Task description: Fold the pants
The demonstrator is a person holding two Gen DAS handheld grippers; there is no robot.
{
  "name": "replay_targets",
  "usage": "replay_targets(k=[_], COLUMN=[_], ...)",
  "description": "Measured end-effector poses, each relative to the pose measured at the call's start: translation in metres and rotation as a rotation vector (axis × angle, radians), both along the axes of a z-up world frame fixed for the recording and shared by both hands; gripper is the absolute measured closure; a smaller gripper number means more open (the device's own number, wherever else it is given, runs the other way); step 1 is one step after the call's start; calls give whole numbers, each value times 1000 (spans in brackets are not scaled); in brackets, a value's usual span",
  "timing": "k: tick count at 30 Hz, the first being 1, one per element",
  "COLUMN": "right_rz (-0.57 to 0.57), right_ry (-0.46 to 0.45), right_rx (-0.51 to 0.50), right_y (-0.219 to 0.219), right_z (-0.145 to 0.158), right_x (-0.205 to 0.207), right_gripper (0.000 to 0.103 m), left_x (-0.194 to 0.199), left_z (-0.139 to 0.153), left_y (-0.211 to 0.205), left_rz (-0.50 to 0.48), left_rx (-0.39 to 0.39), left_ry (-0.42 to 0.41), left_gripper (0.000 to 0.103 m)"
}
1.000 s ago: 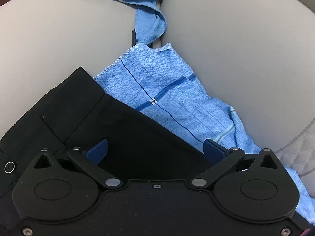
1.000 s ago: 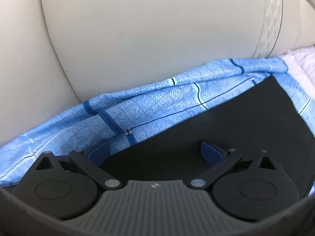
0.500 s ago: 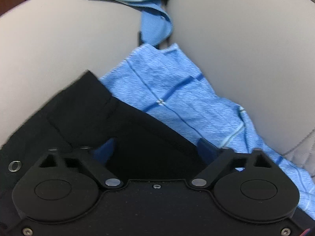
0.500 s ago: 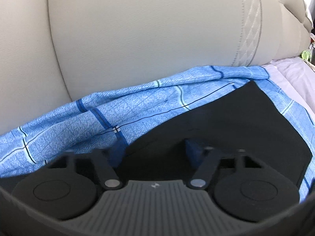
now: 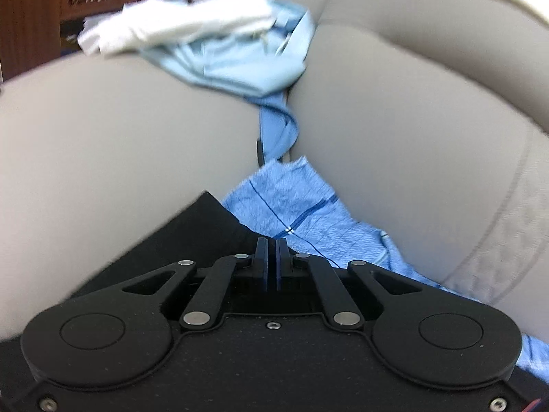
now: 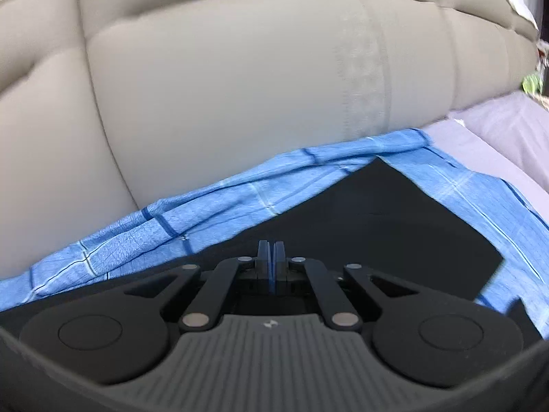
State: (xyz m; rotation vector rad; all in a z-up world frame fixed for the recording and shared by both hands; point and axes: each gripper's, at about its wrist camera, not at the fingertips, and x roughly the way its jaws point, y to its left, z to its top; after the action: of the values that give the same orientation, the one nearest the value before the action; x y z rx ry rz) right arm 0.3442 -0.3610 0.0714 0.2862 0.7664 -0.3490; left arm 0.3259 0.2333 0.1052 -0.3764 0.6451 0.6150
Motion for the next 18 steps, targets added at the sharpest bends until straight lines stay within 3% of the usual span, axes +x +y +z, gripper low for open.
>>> replay_targets(k=[1,2,6,8,10,14,16,18], right_rz=[3,17,-7,-12,-23,-56,-64,-73], right_ry=[1,11,83,112,156,212,237,272], right_rx=[19,44,237,268,240,223,180,124], right_y=[-8,-16,-38,-37,-29,-13,-4,5], right_z=[3,3,1,-4,-9,-25,-34,-41], right_x=[-8,-10,-6,5,21,54,73,88], right_gripper=[100,93,38,30,26,16,12,5], left_x=[-6,-10,-10,-4,7,30,43,55], left_z=[5,9,12,7,-1,-17,-29,-44], left_y=[-1,-1,2,2,1,0,5,9], left_rz=[-12,-24,-56,-73,-71,-15,30,83], left_rx=[4,5,-64,-112,-128,-110,-119,-118], left_ry=[-4,-2,34,53,80,119,144,174], left_gripper=[99,99,94,83,52,36,20,19])
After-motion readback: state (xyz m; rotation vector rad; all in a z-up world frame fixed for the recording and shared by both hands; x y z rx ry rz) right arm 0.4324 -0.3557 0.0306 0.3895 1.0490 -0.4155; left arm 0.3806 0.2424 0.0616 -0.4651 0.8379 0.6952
